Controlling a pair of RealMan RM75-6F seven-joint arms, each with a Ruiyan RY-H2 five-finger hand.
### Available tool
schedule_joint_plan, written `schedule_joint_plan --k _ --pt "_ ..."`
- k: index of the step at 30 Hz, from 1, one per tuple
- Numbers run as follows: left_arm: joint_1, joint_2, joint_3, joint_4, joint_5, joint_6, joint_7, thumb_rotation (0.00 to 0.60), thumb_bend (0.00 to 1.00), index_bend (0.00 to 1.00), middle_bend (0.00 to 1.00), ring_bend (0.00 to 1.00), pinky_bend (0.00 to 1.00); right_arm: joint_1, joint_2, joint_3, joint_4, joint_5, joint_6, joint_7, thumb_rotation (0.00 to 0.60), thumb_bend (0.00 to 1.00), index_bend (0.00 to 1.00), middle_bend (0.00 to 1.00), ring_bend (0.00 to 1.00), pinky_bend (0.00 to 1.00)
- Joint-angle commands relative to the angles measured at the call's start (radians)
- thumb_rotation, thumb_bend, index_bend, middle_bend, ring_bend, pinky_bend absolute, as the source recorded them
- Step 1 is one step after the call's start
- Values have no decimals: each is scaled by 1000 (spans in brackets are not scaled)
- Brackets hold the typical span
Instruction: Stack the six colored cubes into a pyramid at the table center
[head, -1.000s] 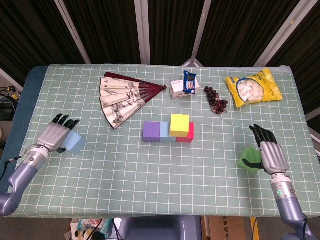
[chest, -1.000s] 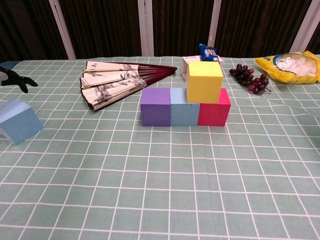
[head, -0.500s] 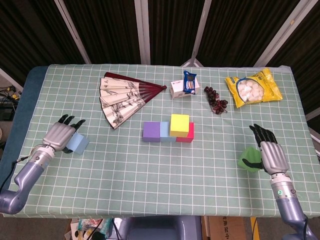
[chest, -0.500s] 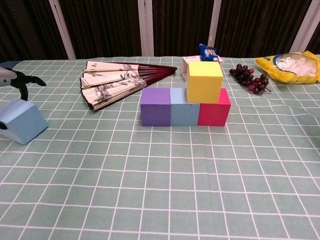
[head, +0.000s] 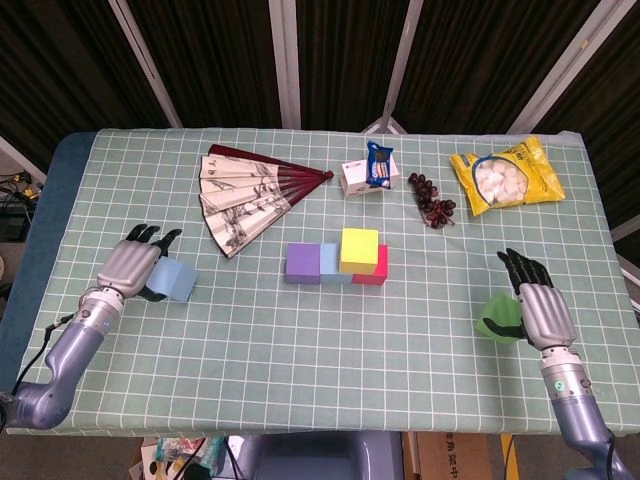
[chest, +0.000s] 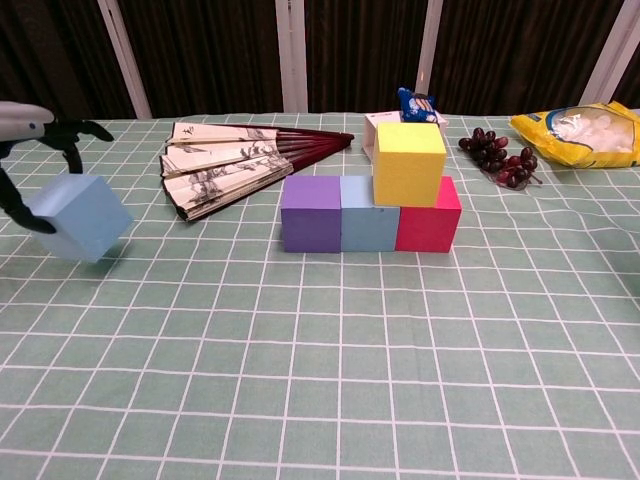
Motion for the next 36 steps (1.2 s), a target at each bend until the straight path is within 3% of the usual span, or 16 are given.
schedule_joint_plan --k 1,9,18,27,36 --pt "-76 16 -78 -115 -153 39 121 600 226 0 447 81 5 0 0 0 0 1 -1 4 600 204 0 7 0 0" --pt "-295 -5 -187 -214 -539 117 372 600 294 0 429 81 5 0 8 5 -8 0 -5 23 600 205 0 7 0 0" --pt "-566 -113 -285 -174 -943 243 604 600 324 0 423 81 5 1 13 8 -9 6 -16 44 600 205 0 7 0 0" --pt "-740 -258 -345 -27 -1130 301 729 600 337 0 423 81 12 1 20 13 -10 10 -21 65 600 205 0 7 0 0" --pt "-841 -368 -385 98 -1214 340 819 600 338 0 429 81 12 3 24 17 -6 16 -30 81 600 204 0 7 0 0"
